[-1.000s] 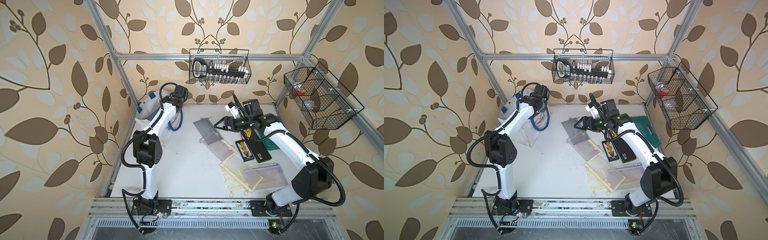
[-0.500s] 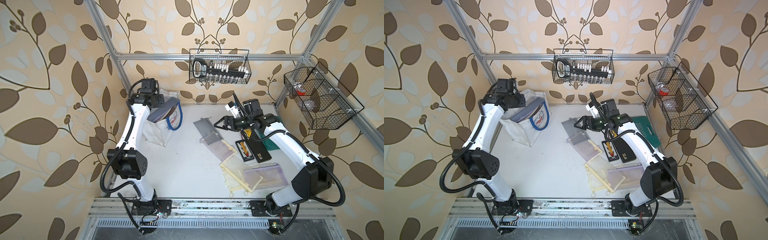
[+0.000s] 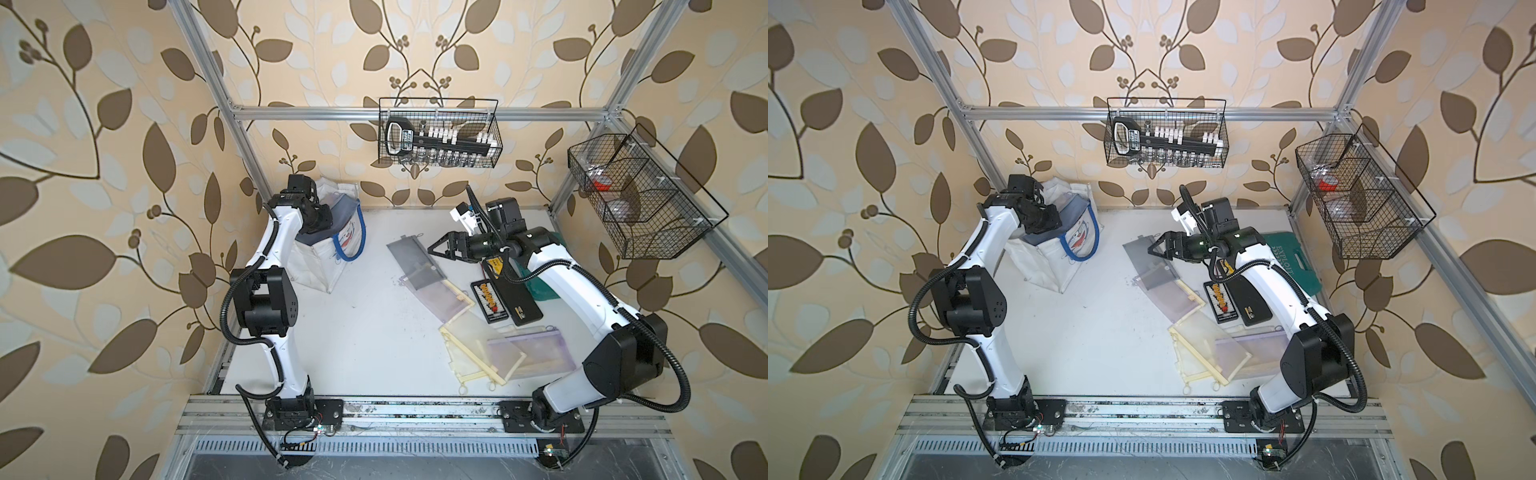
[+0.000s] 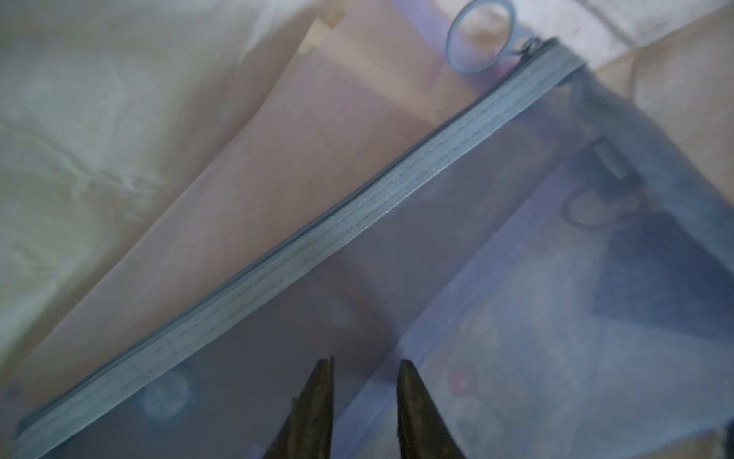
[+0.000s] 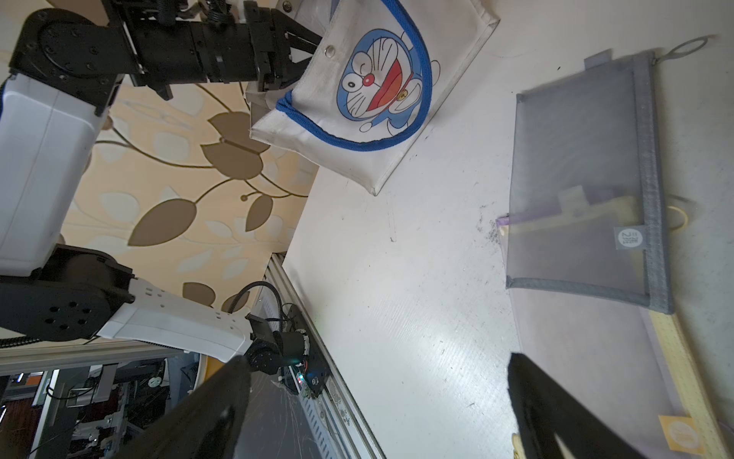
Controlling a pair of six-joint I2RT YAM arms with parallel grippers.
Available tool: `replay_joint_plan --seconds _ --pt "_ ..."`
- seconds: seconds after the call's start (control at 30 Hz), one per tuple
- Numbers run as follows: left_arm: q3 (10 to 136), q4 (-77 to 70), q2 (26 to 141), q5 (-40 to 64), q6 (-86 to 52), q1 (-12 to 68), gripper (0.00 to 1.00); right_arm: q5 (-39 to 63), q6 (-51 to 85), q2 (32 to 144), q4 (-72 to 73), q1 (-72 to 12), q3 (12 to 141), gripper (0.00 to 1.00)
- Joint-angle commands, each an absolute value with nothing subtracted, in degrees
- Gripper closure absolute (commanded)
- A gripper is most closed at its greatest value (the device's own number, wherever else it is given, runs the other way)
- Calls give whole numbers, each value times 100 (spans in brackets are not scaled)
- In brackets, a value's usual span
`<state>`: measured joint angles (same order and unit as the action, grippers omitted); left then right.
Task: Put the pencil pouch into the canvas bag
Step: Place the pencil pouch in the canvas bag, then pick up the pencil pouch.
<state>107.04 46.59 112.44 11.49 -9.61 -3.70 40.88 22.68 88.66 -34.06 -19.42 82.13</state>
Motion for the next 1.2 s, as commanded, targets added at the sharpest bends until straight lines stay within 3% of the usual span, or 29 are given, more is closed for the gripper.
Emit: replay_joint_plan --seconds 0.0,0.37,0.5,0.6,0.77,0.9,0.97,1.1,1.17 --pt "11019 4780 11569 1071 -903 -366 72 4062 2204 8811 -3440 -1925 8209 1" --pt "11195 4852 11540 4 -852 -358 74 3743 2101 8938 -3572 -1925 8169 1" --pt "11171 4899 10911 -370 -637 -184 61 3520 2062 9112 -3582 -1926 8130 1" --pt "11173 5066 10392 -802 -286 221 59 3320 1964 9365 -3573 -1918 8136 1" --pt "10523 5362 9345 -1355 -282 1104 45 3086 1795 10009 -3489 -1833 8226 2" --pt "9608 5305 8546 -725 -867 1808 32 3155 1854 10618 -3192 -1601 8330 4" --pt "9112 5120 8314 98 -1348 2169 27 3221 1881 11024 -3142 -1477 8540 6" --pt "7856 4008 8055 1686 -2512 2670 26 3271 1857 11667 -3113 -1394 8971 10" --pt "7227 3266 8040 1968 -3023 2862 27 3287 1820 11939 -3111 -1388 9199 13"
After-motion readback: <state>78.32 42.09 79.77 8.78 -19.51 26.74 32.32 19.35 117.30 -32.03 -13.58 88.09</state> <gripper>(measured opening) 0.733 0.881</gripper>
